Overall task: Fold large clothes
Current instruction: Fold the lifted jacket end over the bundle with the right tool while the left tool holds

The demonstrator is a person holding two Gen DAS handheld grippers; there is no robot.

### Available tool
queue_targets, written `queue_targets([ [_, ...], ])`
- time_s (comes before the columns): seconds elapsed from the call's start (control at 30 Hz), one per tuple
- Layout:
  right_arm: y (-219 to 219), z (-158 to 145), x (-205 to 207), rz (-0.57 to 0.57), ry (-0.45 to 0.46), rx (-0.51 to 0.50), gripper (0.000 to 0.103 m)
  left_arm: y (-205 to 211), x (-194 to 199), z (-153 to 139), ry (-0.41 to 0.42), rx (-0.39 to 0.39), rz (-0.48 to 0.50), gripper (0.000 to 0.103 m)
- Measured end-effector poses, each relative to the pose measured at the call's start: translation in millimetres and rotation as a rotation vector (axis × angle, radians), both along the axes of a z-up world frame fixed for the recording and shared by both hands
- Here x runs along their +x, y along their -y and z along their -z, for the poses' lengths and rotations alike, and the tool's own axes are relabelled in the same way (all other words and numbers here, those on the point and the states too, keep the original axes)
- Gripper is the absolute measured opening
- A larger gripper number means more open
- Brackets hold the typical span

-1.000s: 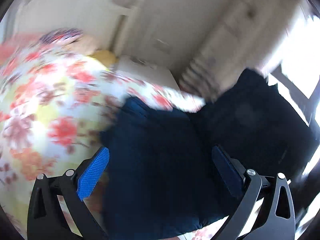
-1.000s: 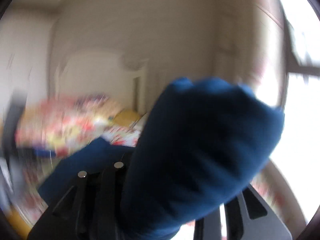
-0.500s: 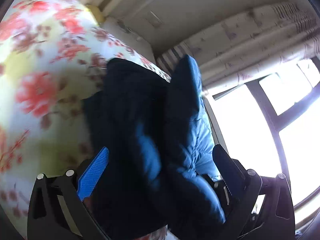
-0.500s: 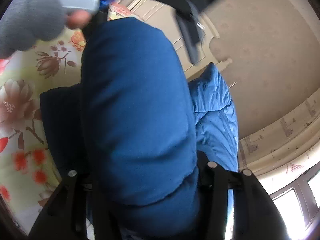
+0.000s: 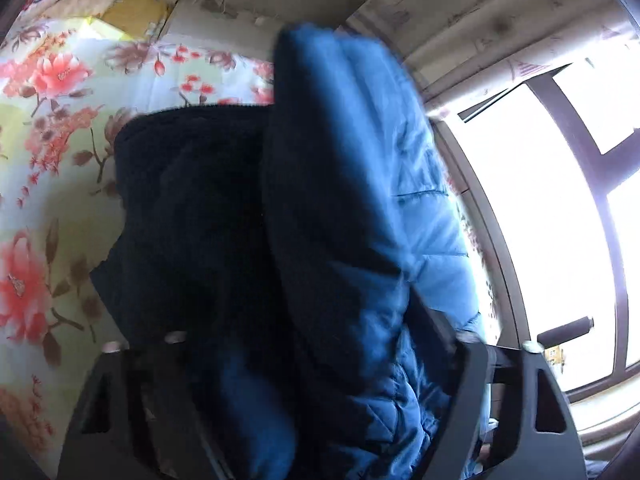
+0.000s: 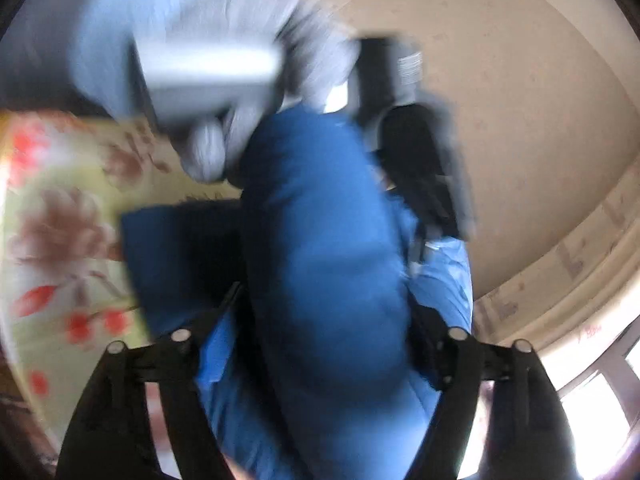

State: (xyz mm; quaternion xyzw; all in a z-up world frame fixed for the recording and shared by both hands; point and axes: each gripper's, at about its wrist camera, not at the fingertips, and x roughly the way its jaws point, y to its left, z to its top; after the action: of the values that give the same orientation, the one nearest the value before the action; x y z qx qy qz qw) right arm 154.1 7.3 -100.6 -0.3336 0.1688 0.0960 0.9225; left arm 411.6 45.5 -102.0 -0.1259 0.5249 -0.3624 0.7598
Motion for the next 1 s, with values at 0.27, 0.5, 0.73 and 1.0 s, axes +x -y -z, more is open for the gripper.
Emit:
queue_targets([
  [0.27, 112.0, 20.0, -38.2, 0.252, -0.212, 0.381, 0.087, -14.7, -21.0, -4.0, 0.077, -0.043, -0.025, 0.049],
  [0.5, 111.6, 27.4, 9.7, 0.328, -0.236, 0.335, 0.086, -16.6, -45.4, -28.2, 0.181, -0.002, -0.062, 0.029],
  [0.73, 98.6, 39.4, 10.2, 0.356, -0.253, 0.243, 0.086, -28.5, -73.4, -81.8, 0.357, 0.000, -0.042, 0.021],
  [1.0, 113.4, 30.5, 4.8, 0.240, -0.303, 0.340, 0.083, -76.7, -48.2, 0.6, 0.207, -0.094, -0.116, 0.021],
])
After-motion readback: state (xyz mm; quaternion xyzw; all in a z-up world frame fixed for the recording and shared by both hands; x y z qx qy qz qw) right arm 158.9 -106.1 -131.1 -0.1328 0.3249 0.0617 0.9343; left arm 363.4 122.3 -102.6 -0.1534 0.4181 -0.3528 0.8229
